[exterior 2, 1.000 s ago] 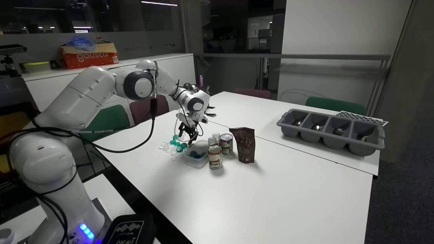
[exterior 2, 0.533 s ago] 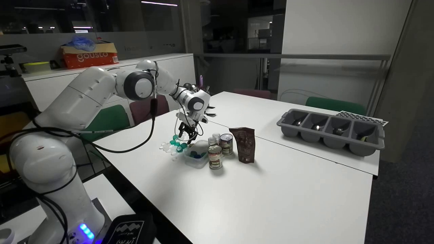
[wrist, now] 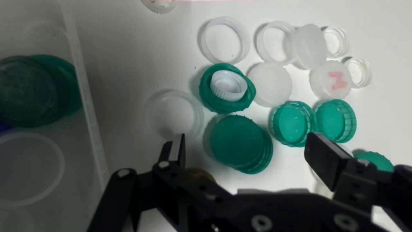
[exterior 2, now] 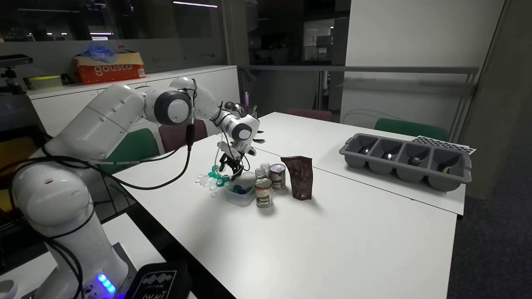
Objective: Put one green object inside the clear bowl
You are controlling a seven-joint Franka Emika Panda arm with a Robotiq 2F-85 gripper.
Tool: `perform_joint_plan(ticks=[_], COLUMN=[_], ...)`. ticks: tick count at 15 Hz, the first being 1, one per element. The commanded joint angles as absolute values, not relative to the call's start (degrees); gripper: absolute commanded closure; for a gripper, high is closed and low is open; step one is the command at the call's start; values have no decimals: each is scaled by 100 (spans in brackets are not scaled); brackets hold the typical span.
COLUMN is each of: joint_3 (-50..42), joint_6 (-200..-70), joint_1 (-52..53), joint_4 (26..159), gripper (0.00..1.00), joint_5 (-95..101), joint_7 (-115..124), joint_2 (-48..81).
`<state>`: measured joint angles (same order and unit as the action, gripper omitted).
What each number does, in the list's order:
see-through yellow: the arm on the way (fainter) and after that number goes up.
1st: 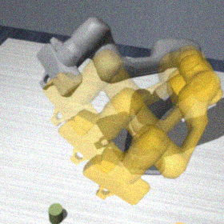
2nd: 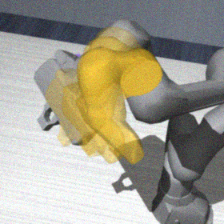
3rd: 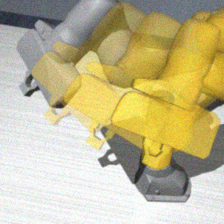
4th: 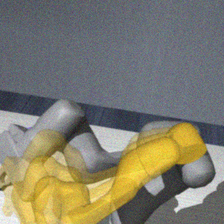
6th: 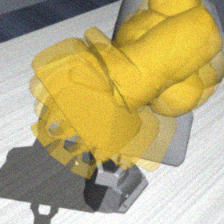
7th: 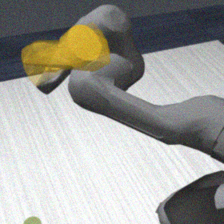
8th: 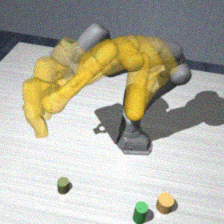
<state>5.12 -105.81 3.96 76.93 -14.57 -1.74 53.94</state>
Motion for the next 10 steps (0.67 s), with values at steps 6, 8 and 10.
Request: perform_joint_plan(ticks=[6, 8, 10], joint_3=[636, 638, 642], joint_6=[-10291, -10288, -10293], joint_1=[239, 231, 223], joint_4=[7514, 7511, 7518], gripper=[50, 66, 79], joint_5=[-1520, -1524, -1530], joint_7=[-138, -143, -152], joint_2=[5463, 5449, 5442])
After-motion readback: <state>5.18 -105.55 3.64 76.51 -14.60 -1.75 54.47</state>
